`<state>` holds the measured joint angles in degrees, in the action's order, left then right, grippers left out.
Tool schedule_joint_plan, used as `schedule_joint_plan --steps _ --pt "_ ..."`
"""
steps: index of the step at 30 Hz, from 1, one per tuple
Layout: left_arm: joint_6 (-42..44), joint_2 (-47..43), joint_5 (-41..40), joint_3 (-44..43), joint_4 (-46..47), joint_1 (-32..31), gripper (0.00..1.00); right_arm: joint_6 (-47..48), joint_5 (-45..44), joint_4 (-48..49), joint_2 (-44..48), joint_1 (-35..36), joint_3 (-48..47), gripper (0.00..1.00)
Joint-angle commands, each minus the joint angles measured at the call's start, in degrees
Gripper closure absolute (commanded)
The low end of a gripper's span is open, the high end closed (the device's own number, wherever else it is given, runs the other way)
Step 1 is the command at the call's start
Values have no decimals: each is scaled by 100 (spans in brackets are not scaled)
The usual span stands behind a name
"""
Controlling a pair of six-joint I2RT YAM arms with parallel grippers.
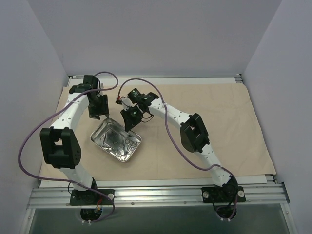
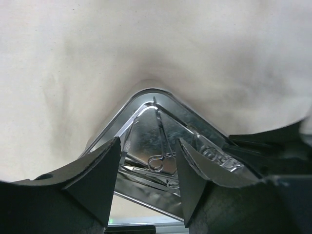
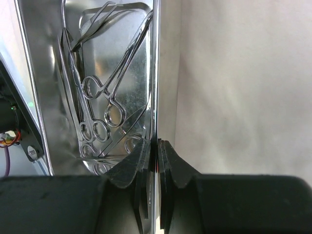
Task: Open and lay out the surgical kit
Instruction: Place the container in the surgical kit, then pick up the medical item from the container.
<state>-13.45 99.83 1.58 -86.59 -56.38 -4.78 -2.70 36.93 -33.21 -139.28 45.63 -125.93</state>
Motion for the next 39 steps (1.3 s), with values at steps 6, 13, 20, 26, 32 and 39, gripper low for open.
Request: schedule_joint_plan --steps 6,13,20,26,32,39 --pt "-166 -763 -62 229 -145 21 42 -99 157 -97 174 131 -134 90" --pt "-149 -957 0 792 -145 21 44 -134 -89 -168 147 148 -134 71" --pt "-166 -1115 79 1161 -66 21 47 -327 -238 174 480 69 155 50" --pt "-281 -1124 -53 1442 -110 21 52 -679 -581 333 1121 -369 271 48" --pt "-483 -887 -106 1618 -137 29 55 -767 -862 429 1842 -616 841 48" --pt "-605 -518 -264 1680 30 117 55 -917 -942 719 2362 -643 1834 48"
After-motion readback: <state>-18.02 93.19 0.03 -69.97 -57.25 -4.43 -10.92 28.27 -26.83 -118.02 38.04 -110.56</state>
